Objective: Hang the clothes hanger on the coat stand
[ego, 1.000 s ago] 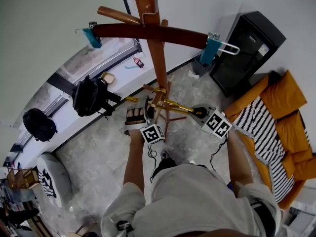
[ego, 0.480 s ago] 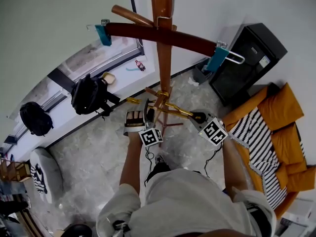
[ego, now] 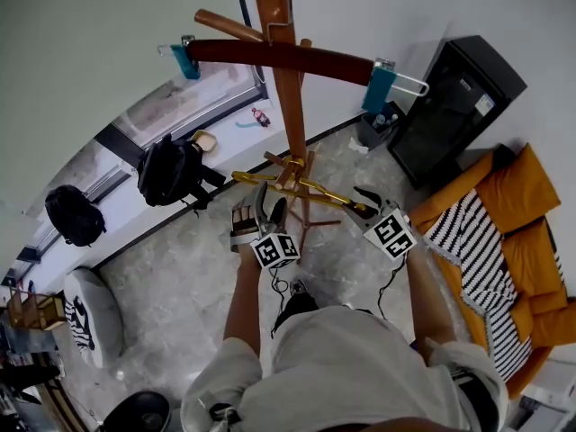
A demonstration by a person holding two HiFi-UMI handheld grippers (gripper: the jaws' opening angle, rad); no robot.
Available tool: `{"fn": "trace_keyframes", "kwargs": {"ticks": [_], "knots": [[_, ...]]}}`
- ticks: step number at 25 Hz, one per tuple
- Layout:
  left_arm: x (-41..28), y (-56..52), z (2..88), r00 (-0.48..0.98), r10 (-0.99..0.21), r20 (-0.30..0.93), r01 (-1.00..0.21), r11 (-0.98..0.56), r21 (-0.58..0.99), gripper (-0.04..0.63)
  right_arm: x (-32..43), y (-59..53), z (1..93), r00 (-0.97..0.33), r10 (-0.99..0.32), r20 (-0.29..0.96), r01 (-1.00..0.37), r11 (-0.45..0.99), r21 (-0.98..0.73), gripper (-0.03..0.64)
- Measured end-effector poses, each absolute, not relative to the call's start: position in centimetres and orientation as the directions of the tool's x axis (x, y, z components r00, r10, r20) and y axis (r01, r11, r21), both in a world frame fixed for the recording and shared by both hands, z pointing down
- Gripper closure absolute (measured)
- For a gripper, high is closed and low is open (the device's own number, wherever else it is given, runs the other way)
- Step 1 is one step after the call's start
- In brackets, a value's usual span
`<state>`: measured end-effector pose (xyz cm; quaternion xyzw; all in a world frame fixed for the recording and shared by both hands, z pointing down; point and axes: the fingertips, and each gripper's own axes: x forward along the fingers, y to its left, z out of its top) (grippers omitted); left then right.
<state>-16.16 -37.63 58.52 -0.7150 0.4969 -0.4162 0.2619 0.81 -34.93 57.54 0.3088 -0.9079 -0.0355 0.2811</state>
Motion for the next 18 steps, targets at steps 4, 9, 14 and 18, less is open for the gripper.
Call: {"fn": "trace_keyframes", "kwargs": {"ticks": [4, 9, 14, 18], "knots": [[-16.0, -36.1, 58.4, 0.158, -0.930, 0.332, -0.579, -0.359, -0.732, 0.258, 1.7, -34.3, 56.5, -0.707, -0.573, 0.415, -0.574, 0.807, 0.135, 0.433], [-15.2, -33.2, 58.1, 0.173, -0.934, 0.313, -0.706, -0.339, -0.622, 0.258, 3.3, -33.3, 55.0, -0.743, -0.591, 0.314, -0.613, 0.789, 0.036, 0.425], [-13.9, -30.3, 56.8, 0.212, -0.937, 0.279, -0.872, -0.310, -0.379, 0.258, 4.0, -31.8, 52.8, -0.753, -0.620, 0.220, -0.638, 0.770, -0.012, 0.423], [-13.3, -28.0, 55.5, 0.222, -0.943, 0.249, -0.939, -0.275, -0.208, 0.258, 4.2, -29.9, 50.6, -0.722, -0.680, 0.130, -0.686, 0.727, -0.005, 0.423]]}}
